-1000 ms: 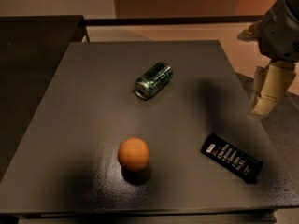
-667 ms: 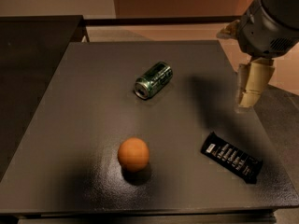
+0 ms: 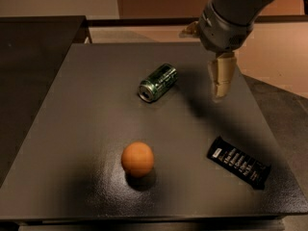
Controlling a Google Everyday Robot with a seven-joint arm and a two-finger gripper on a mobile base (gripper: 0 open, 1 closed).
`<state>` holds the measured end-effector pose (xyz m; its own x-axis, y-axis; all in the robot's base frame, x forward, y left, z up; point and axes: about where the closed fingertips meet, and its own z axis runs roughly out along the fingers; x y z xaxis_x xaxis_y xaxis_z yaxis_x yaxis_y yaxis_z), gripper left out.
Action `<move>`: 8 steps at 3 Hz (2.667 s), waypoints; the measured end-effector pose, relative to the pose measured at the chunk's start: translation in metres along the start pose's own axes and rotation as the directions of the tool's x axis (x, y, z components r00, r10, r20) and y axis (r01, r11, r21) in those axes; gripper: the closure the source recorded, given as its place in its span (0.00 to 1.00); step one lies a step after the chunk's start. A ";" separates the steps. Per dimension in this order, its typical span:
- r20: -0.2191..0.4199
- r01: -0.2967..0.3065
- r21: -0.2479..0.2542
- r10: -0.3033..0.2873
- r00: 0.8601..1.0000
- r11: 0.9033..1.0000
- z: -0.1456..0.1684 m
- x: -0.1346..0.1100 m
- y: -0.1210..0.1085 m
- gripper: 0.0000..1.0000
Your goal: Place green can upright
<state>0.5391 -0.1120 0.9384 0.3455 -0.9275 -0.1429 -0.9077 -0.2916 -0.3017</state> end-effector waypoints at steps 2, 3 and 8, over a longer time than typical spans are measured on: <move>-0.016 0.229 -0.078 -0.231 0.973 0.970 0.051 -0.030 -0.053 0.00; -0.013 0.307 -0.131 -0.311 0.950 0.943 0.075 -0.047 -0.063 0.00; 0.027 0.441 -0.267 -0.451 0.892 0.857 0.128 -0.070 -0.046 0.64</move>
Offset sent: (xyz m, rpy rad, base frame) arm 0.0747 0.0846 -0.0490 -0.1884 0.0478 0.3505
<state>0.5871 -0.0041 0.8410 0.7242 -0.6894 -0.0171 -0.6887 -0.7217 -0.0699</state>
